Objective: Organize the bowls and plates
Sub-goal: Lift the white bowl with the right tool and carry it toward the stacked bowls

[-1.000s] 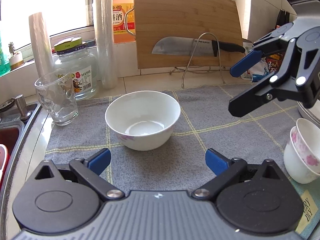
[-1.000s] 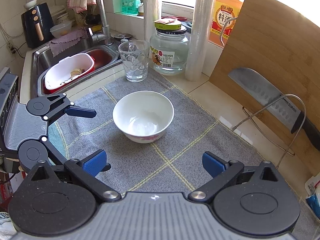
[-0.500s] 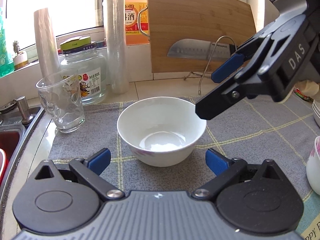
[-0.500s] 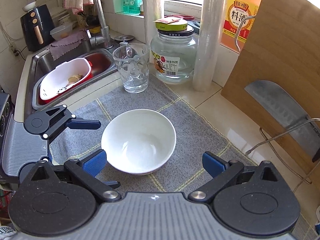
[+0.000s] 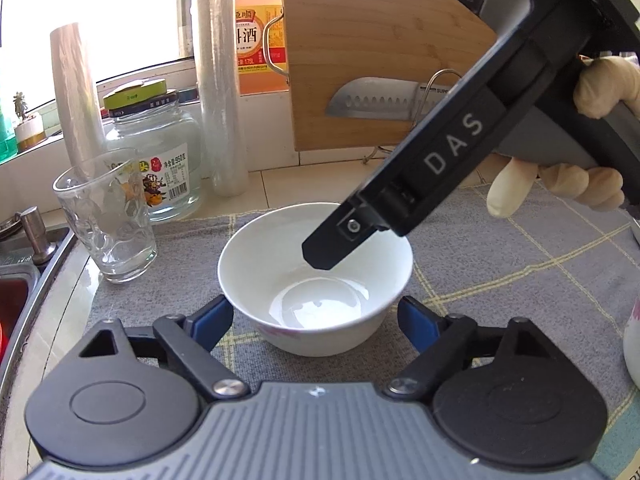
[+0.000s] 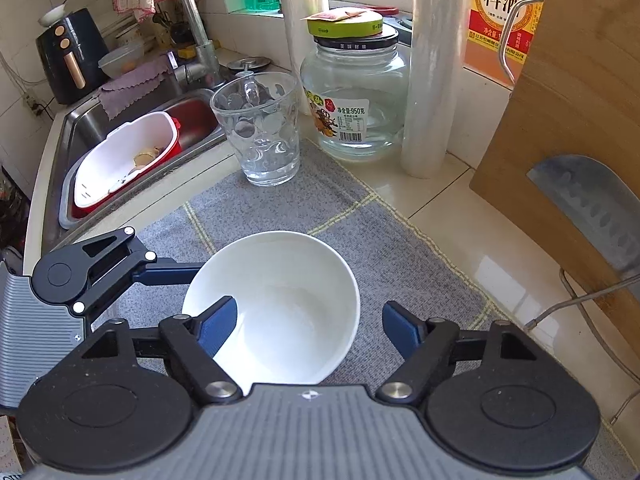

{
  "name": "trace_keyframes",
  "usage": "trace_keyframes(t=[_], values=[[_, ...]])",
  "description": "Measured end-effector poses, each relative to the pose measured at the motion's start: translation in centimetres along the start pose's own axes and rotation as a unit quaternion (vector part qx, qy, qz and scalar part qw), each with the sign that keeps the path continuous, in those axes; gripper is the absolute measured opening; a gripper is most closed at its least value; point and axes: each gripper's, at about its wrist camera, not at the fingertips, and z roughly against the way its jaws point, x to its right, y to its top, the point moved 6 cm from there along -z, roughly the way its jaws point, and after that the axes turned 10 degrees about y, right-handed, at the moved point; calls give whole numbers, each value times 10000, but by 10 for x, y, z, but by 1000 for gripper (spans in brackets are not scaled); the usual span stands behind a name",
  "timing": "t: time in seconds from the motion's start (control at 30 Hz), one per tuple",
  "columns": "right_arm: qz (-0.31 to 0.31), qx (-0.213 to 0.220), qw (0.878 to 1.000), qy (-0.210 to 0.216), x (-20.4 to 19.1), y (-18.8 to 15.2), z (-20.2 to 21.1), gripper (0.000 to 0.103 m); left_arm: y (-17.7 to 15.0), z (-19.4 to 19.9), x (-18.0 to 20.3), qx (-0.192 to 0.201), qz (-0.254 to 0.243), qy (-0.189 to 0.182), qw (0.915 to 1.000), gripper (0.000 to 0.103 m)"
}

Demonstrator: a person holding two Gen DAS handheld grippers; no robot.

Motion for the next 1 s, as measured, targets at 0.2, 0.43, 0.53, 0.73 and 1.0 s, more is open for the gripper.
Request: trace_keyframes(t=[0.2,0.43,0.53,0.73,1.0], values=[[-165,-56,9998,107,7,4,-9,71,0,0,-1,11,13,-28,10000,87],[-238,-119,9995,197,9,5,-16,64,0,-1,-2,7,41,-51,10000,87],[-273,-137,9992,240,9,4,-17,63,1,-1,-2,4,38,-50,10000,87],[-353,-144,9988,317,10,5,-16,63,1,-1,-1,-13,11,-51,10000,87],[-503,-151,9981,312,9,-1,-8,63,4,7,4,-14,-76,-141,9999,87]])
